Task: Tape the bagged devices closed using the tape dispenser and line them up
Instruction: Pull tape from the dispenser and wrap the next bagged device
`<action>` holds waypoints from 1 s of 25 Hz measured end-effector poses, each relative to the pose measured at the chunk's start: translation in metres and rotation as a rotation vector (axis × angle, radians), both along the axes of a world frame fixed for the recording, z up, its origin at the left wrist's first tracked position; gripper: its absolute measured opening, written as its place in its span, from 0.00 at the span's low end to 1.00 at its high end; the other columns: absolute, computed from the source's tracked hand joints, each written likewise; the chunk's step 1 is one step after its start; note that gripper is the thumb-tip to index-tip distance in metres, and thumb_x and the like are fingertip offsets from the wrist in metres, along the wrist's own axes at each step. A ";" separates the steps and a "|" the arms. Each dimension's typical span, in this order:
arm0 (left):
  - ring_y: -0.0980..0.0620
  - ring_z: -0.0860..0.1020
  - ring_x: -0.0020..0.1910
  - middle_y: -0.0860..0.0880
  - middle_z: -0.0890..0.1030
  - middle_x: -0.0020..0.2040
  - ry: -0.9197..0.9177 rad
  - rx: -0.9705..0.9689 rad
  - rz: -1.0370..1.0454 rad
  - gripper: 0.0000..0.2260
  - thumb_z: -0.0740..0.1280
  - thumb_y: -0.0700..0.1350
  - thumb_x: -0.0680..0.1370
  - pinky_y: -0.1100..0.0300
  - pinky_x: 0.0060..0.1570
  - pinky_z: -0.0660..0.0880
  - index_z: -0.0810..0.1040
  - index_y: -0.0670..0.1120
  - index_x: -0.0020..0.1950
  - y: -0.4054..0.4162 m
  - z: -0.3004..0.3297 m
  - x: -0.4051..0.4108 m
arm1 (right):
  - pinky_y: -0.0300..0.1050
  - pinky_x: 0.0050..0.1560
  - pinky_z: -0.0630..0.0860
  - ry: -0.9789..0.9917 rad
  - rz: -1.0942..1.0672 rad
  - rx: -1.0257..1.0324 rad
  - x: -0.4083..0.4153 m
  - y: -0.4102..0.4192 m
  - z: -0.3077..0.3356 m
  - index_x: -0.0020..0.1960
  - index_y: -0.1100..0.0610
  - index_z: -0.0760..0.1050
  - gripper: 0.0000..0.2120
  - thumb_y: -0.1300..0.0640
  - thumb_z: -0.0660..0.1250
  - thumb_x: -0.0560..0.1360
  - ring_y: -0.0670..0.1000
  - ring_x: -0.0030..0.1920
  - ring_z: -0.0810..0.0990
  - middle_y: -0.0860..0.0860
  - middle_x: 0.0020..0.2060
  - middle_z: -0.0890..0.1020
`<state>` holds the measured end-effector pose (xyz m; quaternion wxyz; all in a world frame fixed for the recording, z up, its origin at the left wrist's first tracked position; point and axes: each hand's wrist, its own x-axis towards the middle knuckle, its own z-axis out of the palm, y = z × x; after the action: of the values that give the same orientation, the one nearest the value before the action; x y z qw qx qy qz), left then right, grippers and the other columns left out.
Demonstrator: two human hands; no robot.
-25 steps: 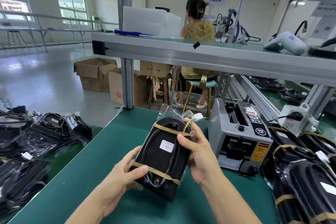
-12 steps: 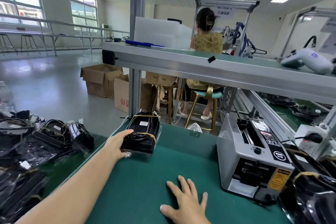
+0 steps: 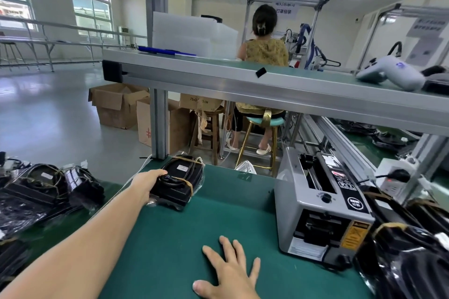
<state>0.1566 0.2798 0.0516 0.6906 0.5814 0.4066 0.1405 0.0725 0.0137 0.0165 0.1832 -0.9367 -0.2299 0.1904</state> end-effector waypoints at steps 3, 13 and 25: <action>0.37 0.80 0.50 0.37 0.81 0.50 0.025 0.186 0.062 0.08 0.70 0.46 0.74 0.45 0.51 0.78 0.77 0.42 0.42 0.003 -0.005 0.001 | 0.66 0.70 0.29 0.019 -0.001 0.016 -0.002 -0.001 0.000 0.75 0.37 0.55 0.34 0.41 0.64 0.72 0.50 0.77 0.34 0.43 0.78 0.40; 0.44 0.69 0.67 0.46 0.74 0.66 -0.120 0.778 -0.340 0.16 0.72 0.42 0.74 0.45 0.67 0.64 0.78 0.47 0.62 -0.122 -0.010 -0.089 | 0.69 0.71 0.52 -0.438 -0.028 0.024 -0.044 -0.053 0.061 0.66 0.42 0.73 0.29 0.37 0.68 0.66 0.48 0.74 0.62 0.48 0.73 0.67; 0.47 0.73 0.61 0.55 0.77 0.57 -0.204 0.728 -0.793 0.25 0.75 0.48 0.66 0.46 0.64 0.65 0.68 0.77 0.45 -0.263 -0.016 -0.166 | 0.55 0.64 0.69 -0.896 -0.784 -0.148 -0.071 -0.334 0.169 0.69 0.52 0.71 0.32 0.37 0.67 0.70 0.55 0.68 0.68 0.54 0.67 0.73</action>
<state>-0.0098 0.0168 0.0359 0.4809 0.8749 0.0122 0.0565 0.0016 -0.3203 0.1851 0.0592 -0.9510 0.0920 -0.2893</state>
